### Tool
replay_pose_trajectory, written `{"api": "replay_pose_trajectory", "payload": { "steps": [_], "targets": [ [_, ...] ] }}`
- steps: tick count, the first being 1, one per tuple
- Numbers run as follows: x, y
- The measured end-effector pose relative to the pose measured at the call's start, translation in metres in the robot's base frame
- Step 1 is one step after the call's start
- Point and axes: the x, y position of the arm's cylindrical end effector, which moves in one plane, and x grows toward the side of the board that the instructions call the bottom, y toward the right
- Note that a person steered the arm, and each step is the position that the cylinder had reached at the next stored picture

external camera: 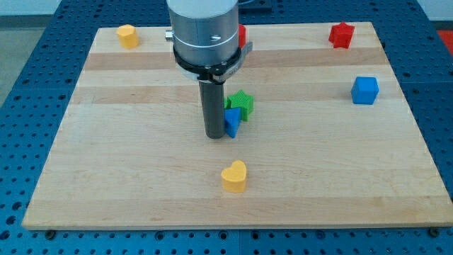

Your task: Slide the yellow hexagon to the green star and green circle

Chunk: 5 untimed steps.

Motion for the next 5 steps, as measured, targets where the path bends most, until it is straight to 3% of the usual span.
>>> {"api": "replay_pose_trajectory", "payload": {
  "steps": [2,4,5],
  "targets": [
    [0.003,-0.112],
    [-0.08,-0.212],
    [-0.123,-0.231]
  ]
}}
